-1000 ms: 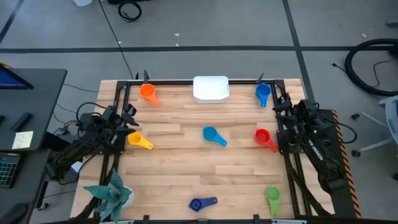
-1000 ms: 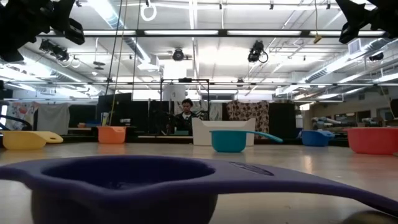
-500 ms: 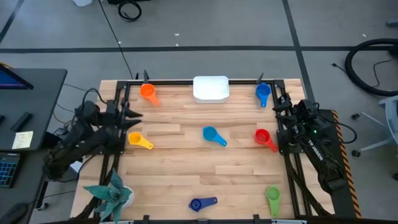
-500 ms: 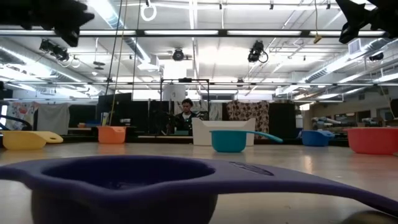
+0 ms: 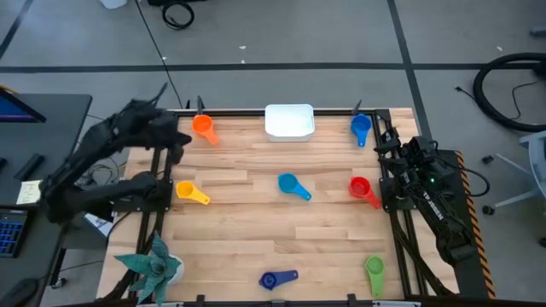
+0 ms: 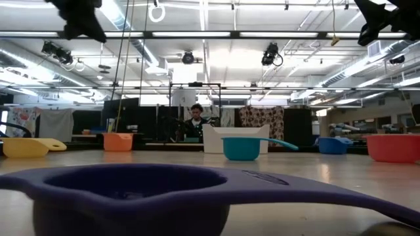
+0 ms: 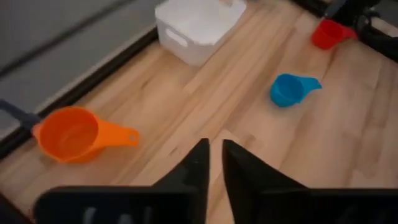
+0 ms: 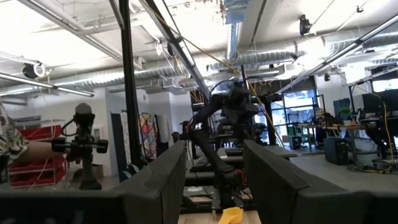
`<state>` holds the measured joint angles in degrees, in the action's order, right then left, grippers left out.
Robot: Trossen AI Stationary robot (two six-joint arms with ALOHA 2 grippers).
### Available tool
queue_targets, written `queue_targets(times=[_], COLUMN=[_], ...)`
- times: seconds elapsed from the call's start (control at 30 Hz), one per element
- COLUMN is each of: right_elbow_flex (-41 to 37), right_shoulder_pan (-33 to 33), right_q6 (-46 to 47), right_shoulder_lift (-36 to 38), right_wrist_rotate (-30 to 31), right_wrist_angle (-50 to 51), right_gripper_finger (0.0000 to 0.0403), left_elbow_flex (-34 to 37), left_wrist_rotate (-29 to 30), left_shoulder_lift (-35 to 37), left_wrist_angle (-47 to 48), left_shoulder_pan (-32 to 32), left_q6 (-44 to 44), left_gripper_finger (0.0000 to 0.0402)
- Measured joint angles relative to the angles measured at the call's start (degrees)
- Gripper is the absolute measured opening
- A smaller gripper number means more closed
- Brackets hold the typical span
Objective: Nest measuring cups in basket
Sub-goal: Move the orange cup
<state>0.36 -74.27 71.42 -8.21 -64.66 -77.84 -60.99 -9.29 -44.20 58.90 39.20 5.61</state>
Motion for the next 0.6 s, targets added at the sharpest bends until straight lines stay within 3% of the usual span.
queue_targets(times=[0.07,0.3,0.6], right_elbow_flex=[0.01,0.00,0.02], right_shoulder_pan=[-0.01,-0.01,-0.02], right_q6=[-0.01,0.00,0.00], right_shoulder_lift=[0.00,0.00,0.00], right_wrist_rotate=[0.00,0.00,0.00], right_wrist_angle=[-0.01,0.00,0.02], right_gripper_finger=[0.0165,0.0165,0.0165], left_elbow_flex=[-3.01,-11.66,-15.54], left_wrist_rotate=[-1.57,-2.42,-2.40], left_shoulder_lift=[-4.56,-15.09,-17.80], left_wrist_angle=[1.01,4.18,6.53], left_shoulder_pan=[0.00,0.00,0.00], left_q6=[1.52,4.50,6.20], left_gripper_finger=[0.0010,0.0007,0.0011])
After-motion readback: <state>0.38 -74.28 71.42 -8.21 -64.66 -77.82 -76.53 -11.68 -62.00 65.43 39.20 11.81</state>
